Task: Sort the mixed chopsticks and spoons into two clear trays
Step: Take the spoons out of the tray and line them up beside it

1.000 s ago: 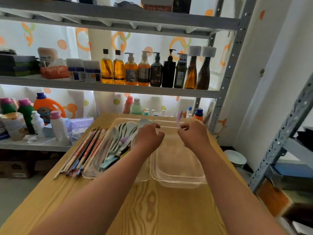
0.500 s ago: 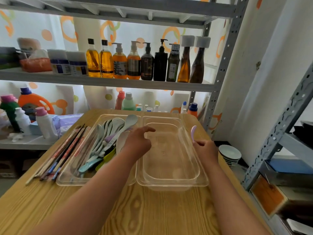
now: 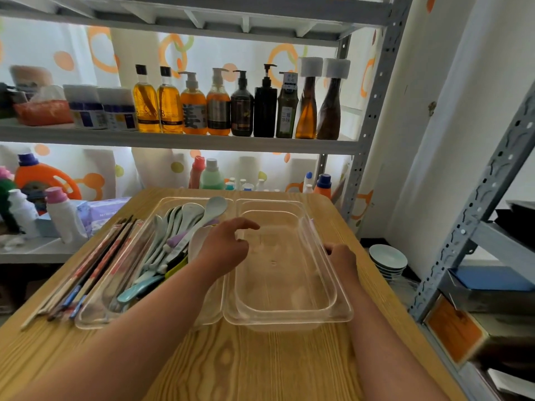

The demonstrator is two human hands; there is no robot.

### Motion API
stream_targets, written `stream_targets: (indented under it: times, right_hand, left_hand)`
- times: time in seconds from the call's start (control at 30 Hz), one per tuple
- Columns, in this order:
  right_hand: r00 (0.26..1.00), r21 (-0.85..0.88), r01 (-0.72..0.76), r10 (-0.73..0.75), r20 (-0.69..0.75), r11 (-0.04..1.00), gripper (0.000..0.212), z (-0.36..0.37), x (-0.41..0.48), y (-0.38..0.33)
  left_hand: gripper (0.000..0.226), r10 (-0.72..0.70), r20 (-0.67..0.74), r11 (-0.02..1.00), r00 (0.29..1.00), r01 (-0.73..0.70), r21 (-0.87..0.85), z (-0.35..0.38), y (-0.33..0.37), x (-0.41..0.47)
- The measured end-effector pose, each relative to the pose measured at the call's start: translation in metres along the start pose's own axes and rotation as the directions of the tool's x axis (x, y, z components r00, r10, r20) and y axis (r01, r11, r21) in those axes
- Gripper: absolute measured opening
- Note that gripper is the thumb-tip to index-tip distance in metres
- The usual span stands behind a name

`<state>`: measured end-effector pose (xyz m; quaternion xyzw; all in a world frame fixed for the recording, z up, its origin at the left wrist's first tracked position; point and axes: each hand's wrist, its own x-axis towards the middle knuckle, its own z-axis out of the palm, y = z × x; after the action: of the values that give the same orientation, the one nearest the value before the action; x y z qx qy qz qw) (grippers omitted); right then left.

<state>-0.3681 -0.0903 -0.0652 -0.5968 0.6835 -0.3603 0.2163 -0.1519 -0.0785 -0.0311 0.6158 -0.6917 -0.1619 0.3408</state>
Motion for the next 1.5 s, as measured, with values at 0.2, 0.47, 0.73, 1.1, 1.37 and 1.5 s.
stream_targets:
  times: [0.2,0.47,0.73,1.1,1.37,1.5]
  right_hand:
    - [0.993,-0.123,-0.025,0.038,0.110,0.992,0.020,-0.003,0.007,-0.002]
    - [0.996,-0.015,0.056,-0.055,0.072,0.998,0.017,-0.008,0.002,-0.003]
    - [0.985,0.015,0.072,-0.074,0.159,0.997,0.034,-0.007,0.007,0.002]
    - [0.992,0.202,0.030,-0.055,0.116,0.979,0.017,-0.005,0.006,0.005]
    - [0.995,0.216,0.043,-0.061,0.078,0.975,0.018,-0.005,0.006,0.008]
    - [0.995,0.285,0.021,-0.048,0.088,0.958,0.021,-0.004,0.009,0.009]
  left_hand:
    - [0.041,0.007,0.008,0.998,1.000,-0.008,0.064,-0.004,-0.009,0.004]
    - [0.040,0.018,0.022,0.996,1.000,-0.020,0.091,-0.002,-0.012,0.006]
    - [0.039,0.033,0.030,0.994,0.999,-0.036,0.099,-0.001,-0.014,0.008]
    - [0.037,0.038,0.023,0.995,0.999,-0.040,0.091,0.000,-0.016,0.008]
    - [0.035,0.031,0.021,0.996,0.999,-0.032,0.081,0.000,-0.017,0.008]
    - [0.036,0.036,0.019,0.995,0.999,-0.037,0.087,0.000,-0.017,0.008]
